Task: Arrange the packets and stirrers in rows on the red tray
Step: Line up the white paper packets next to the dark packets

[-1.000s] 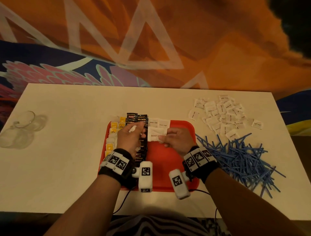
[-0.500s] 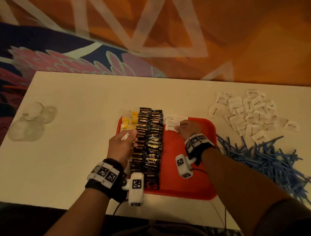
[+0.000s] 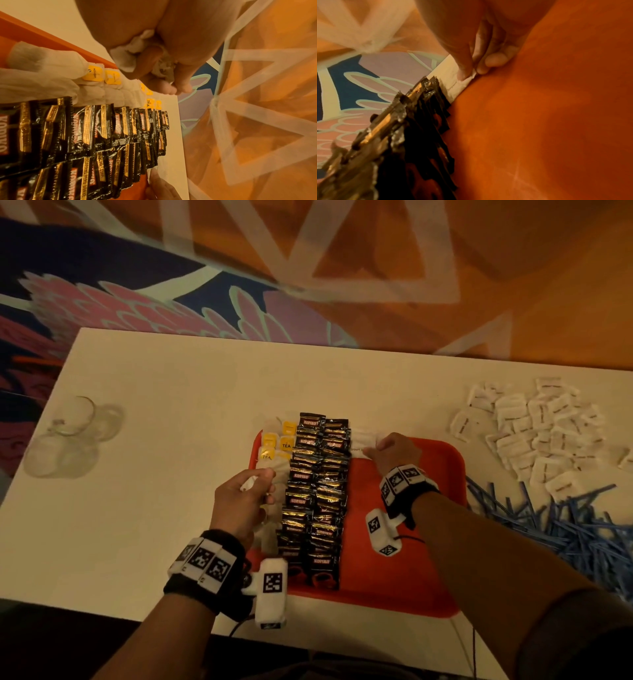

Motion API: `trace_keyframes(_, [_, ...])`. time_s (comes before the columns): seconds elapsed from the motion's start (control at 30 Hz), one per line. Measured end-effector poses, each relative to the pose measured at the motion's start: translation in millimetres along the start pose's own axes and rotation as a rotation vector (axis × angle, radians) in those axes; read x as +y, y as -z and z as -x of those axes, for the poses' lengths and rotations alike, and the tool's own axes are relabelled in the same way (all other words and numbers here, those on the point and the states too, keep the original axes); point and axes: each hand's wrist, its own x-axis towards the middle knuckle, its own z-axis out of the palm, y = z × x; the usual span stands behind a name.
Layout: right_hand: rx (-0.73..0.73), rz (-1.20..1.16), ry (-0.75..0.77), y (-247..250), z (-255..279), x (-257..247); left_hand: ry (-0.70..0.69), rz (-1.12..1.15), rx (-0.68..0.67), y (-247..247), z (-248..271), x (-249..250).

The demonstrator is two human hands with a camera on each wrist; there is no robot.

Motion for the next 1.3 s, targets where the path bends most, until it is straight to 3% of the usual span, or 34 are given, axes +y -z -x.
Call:
trace_keyframes(0.13, [0.017,0.037,0.063,4,4,3,0.005,-0.014,-0.011,0,0,-2])
trace_keyframes(0.3, [-0.1,0.248,0.378,1,8,1,0.02,-0.021,-0.017,-1,3,-5])
trace_keyframes(0.5, [-0.126,0.279,0.349,0,11,0,0.013,-0.015,-0.037,-1,7,-9])
trace_keyframes(0.73, [-0.098,0.112,0.337,31,36,-12,0.136,0.102,-0.19,-18,16,4])
trace_keyframes(0.83, [-0.202,0.005,0.399,49,59,-23,0.136,0.092,-0.236,-34,24,10])
trace_keyframes(0.97, [-0.447,-0.173,0.527,75,91,-36,0.116,0.147,-0.313,-63,39,20])
trace_keyframes(1.1, [-0.54,-0.08,0.561,97,109,-40,0.126,0.08,-0.493,-85,54,26])
trace_keyframes(1.2, [-0.518,-0.147,0.5,113,116,-39,0.071,0.007,-0.62,-94,63,28])
trace_keyframes(1.3, [-0.447,-0.268,0.371,127,123,-36,-0.074,-0.125,-0.611,-98,79,32])
